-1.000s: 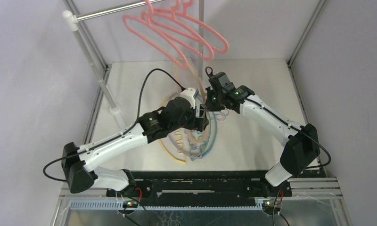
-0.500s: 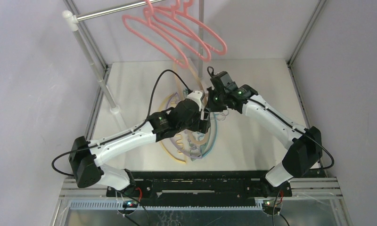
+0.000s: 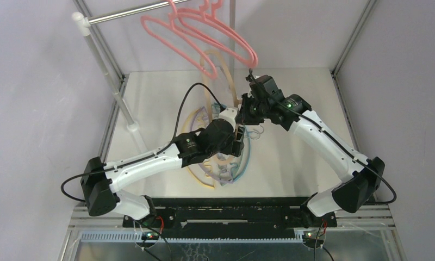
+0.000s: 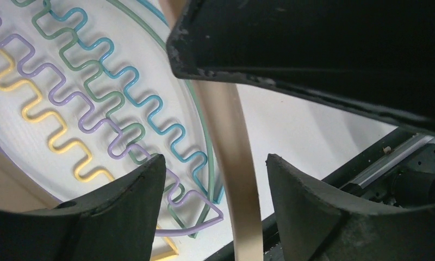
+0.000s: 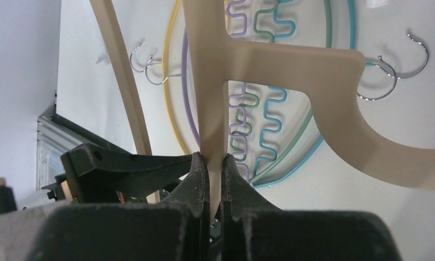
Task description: Organize the hangers
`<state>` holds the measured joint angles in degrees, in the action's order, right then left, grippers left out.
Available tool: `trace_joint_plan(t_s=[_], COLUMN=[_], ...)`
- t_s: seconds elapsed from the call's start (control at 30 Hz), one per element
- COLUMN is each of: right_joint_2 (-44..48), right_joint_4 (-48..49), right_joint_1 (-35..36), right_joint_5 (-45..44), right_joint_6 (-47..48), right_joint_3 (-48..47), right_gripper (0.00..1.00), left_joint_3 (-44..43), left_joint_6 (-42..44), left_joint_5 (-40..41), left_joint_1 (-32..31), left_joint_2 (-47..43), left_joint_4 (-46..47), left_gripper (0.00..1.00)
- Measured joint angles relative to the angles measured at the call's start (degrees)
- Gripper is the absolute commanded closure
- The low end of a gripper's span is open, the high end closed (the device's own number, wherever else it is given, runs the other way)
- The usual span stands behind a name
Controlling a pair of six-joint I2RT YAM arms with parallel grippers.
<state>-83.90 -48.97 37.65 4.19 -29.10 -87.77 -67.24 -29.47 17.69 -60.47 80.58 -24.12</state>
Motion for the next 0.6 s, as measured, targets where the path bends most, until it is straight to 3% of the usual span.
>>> trace_joint_plan(t_s=[0.17,0.3,0.47,0.6], right_joint_2=[1.31,1.51,2.32,2.80], right_joint_4=[-1.40,-1.62,-2.27,-2.97], right_joint_1=[0.00,0.00,0.00,0.00], right_joint_5=[0.83,1.51,2.21,2.25], right_joint_6=[-0.90,-1.46,-1.66,-1.62], right_joint_3=[0.00,-0.52,-0.72,-0.66], right_gripper=[1.00,1.00,1.00,1.00], left_joint_3=[0.07,0.39,1.33,2.25], left_joint_6=[0.15,0.92,1.46,1.73], left_joint_5=[0.09,-0.09,-1.18,-2.38], left_joint_1=[0.00,-0.17,-0.17,-0.17], left_joint_2=[0.17,0.81,1.60,1.49], left_joint_4=[0.22,0.92,1.57,3.37], left_gripper=[0.55,0.67,0.97,1.00])
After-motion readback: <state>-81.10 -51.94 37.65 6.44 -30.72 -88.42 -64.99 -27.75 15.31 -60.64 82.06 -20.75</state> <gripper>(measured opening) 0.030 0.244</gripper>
